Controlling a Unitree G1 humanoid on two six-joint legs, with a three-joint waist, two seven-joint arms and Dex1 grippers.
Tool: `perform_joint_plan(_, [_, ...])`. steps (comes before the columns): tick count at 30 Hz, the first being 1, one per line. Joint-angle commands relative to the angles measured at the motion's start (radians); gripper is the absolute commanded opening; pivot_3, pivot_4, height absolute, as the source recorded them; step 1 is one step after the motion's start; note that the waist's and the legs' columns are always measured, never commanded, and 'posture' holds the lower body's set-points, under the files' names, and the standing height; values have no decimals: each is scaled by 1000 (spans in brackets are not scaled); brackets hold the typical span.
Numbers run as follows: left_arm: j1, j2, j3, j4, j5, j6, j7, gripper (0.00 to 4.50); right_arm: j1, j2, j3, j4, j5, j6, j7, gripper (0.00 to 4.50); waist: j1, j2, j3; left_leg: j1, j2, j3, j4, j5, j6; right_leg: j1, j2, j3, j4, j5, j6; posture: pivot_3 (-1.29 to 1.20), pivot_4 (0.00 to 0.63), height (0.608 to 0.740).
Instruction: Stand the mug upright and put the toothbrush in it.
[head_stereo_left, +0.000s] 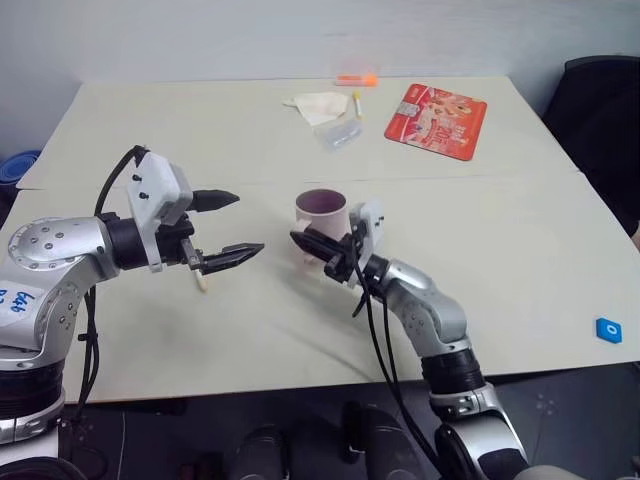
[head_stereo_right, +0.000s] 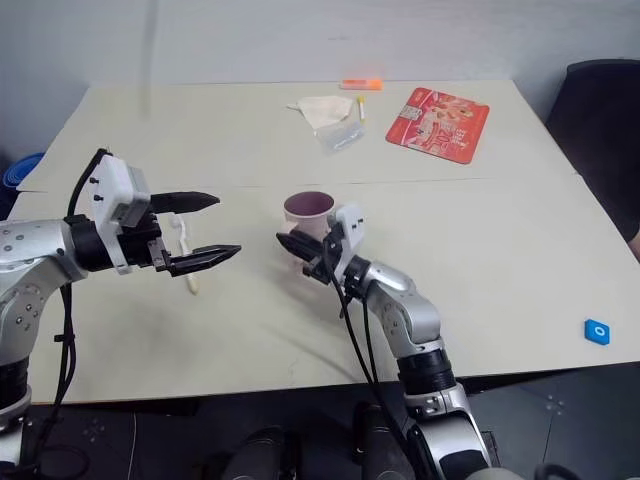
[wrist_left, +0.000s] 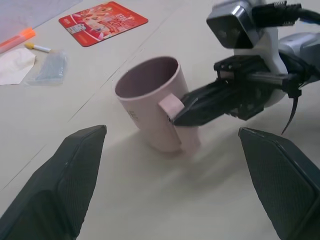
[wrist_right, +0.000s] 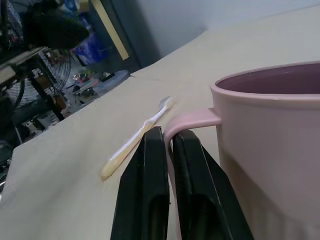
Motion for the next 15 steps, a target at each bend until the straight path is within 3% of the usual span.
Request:
perform_joint_plan(1, [3,15,23,-51,-35,19,13,4500,36,-41,59,3,-57,-83,60,632,0,0,0,1,0,0,0,0,0,0,0,0,0,0,0,0,150,740])
perform_joint_plan(3, [8,14,16,-63,-44,30,18,4500,41,-40,59,30,-90,-129,35,1147,-1,0,0,1,0,0,0,0,0,0,0,0,0,0,0,0,150,740])
perform_joint_plan(11, [-2,20,-13,-75,-76,48,7,4500,43,-112,109,-27,-171,-114,33,3893,0,0,0,2,0,1,0,0,-1,0,0,1,2,0,-1,0,150,740])
perform_joint_plan(12, [5,27,-10,-73,-75,51,8,4500,49,-144,121,-65,-181,-87,44,4143,0,0,0,2,0,1,0,0,-1,0,0,1,2,0,-1,0,150,740])
perform_joint_plan(15, [46,49,43,-81,-95,94,32,4500,66,-245,129,-190,-171,20,70,4143,1,0,0,2,0,1,0,0,-1,0,0,1,1,0,-1,0,150,740])
